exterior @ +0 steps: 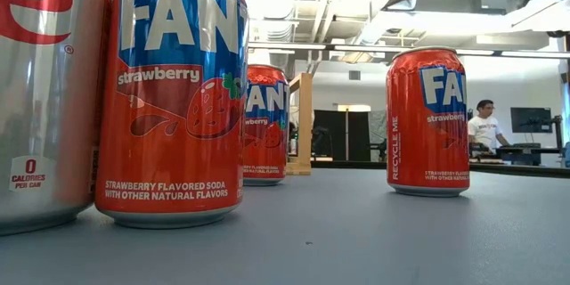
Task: Place canned beverage on shelf
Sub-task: Put the left silver soda can on the shelf aligned with the other silver soda can, then put the silver soda can on the shelf aligned with the other silver soda cans
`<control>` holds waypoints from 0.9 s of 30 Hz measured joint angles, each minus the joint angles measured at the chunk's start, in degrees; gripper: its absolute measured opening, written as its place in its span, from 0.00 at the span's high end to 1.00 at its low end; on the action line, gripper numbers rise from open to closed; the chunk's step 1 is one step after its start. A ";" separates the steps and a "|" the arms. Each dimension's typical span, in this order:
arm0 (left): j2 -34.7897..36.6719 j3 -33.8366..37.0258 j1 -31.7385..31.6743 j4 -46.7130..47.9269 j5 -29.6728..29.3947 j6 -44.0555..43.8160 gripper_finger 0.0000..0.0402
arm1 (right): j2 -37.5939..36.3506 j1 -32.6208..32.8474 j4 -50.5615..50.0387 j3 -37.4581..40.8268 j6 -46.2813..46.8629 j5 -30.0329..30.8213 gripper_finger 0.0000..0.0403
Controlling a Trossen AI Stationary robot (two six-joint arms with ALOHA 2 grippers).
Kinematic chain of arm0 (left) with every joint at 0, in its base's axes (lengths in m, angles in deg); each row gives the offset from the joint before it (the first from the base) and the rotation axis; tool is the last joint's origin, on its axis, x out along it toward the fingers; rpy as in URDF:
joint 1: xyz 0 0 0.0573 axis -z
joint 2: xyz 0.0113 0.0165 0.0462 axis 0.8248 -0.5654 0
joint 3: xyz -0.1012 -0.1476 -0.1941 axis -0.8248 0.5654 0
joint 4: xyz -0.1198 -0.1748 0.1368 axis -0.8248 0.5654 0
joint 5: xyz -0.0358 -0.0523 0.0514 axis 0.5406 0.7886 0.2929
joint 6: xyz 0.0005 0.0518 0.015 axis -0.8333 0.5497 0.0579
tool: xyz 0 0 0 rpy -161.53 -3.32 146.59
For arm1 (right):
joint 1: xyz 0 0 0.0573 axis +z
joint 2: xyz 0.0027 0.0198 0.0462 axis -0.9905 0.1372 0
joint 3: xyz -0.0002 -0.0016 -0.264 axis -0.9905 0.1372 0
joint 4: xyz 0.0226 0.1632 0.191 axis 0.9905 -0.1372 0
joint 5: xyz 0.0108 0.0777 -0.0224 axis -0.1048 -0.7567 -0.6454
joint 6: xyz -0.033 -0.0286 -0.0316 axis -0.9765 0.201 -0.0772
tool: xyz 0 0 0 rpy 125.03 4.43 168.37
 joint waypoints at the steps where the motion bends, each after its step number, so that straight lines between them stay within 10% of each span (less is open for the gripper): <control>1: 0.00 0.00 0.16 0.05 -0.05 -0.19 0.15 | 0.00 -0.01 -0.02 0.00 0.01 0.00 0.31; 27: 17.47 -10.47 12.90 7.32 -5.23 -8.02 0.15 | 0.02 0.01 -0.01 0.00 0.63 -0.01 0.31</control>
